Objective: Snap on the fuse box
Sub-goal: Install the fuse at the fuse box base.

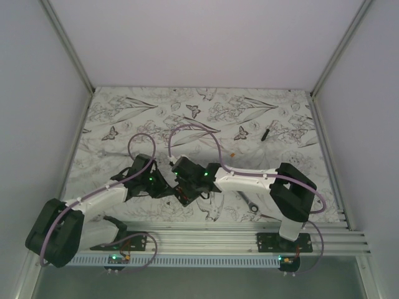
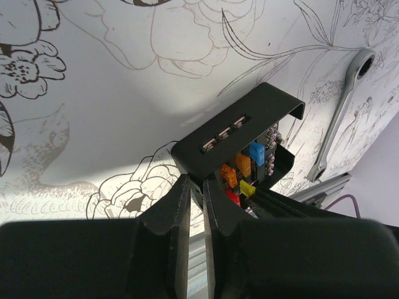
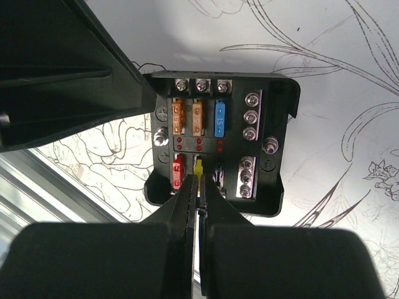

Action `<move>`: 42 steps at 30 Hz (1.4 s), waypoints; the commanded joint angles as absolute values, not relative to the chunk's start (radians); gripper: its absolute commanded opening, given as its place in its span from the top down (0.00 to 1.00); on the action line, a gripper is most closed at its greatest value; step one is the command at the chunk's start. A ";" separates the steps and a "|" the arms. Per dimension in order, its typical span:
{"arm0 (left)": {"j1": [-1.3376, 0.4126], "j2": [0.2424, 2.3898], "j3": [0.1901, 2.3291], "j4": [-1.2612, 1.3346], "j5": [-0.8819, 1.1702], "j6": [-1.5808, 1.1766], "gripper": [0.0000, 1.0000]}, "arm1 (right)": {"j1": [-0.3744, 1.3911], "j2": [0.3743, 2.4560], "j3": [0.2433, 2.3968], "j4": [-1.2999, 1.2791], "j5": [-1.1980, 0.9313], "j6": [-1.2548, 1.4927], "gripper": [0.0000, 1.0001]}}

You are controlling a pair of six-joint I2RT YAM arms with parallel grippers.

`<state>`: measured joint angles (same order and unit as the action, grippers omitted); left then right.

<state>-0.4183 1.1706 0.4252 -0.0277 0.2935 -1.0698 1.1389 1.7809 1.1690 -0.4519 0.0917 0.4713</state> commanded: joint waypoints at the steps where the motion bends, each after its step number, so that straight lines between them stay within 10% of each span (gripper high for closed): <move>1: -0.413 1.169 0.421 -0.044 0.236 -1.071 1.00 | 1.151 1.806 1.117 -0.614 0.084 0.453 1.00; 42: -0.418 1.160 0.416 -0.062 0.219 -1.086 1.00 | 1.140 2.032 1.250 -0.577 0.074 0.418 1.00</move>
<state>-0.4179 1.1488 0.4255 -0.0490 0.2405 -1.0809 1.1465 1.8740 1.2850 -0.5144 0.0681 0.4561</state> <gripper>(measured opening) 0.128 0.008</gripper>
